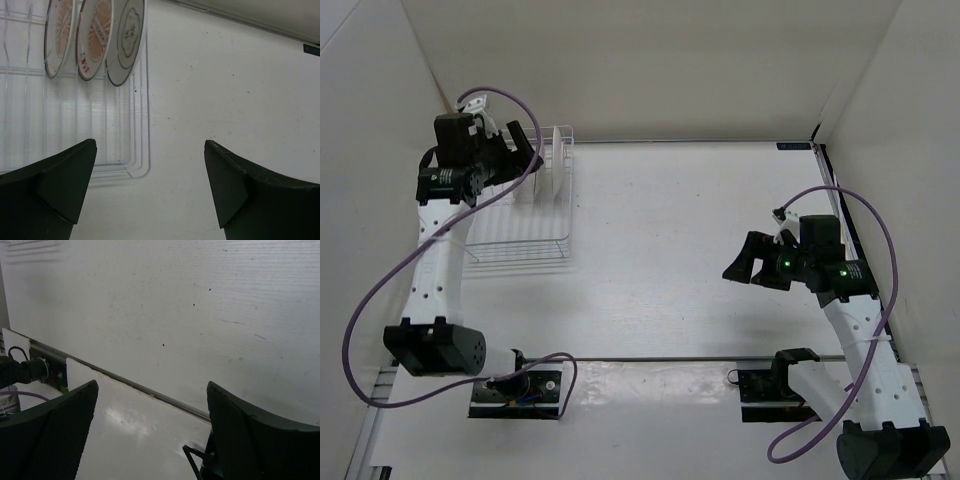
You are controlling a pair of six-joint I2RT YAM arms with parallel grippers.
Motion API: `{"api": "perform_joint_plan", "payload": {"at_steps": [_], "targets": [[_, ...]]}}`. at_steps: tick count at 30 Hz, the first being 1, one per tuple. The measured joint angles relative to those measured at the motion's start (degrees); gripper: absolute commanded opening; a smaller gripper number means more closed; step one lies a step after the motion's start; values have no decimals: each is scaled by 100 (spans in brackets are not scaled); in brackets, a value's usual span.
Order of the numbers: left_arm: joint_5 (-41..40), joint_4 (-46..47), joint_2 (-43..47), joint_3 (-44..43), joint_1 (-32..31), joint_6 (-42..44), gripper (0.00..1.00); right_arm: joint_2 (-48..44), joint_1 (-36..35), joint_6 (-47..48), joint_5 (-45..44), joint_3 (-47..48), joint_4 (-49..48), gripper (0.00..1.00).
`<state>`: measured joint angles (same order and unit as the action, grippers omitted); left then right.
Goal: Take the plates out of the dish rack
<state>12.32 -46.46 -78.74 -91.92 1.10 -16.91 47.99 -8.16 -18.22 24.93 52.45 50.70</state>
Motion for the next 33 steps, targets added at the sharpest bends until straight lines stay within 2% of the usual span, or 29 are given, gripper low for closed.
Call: {"api": "perform_joint_plan", "payload": {"at_steps": [9,14,18,21,31,33], "targets": [[120,365,-715,-44,448,72,100,260,-9,66,-39,0,33,90],[619,837,-1200,-42,809,-144,94,490,-11,66,-22,0,28,90],[706,872,-1985,-678,1012,-205,92,634,-11,68,59,0,17,90],[699,975,-2524,-1093,1021,-195,88,697,-11,70,103,0,20,90],[374,1062,-3423,-1432,876,262,87,688,-11,184,149,7,22,90],[216,1082,-3519,-1434,769,479,84,664,-11,201,168,7,20,90]]}}
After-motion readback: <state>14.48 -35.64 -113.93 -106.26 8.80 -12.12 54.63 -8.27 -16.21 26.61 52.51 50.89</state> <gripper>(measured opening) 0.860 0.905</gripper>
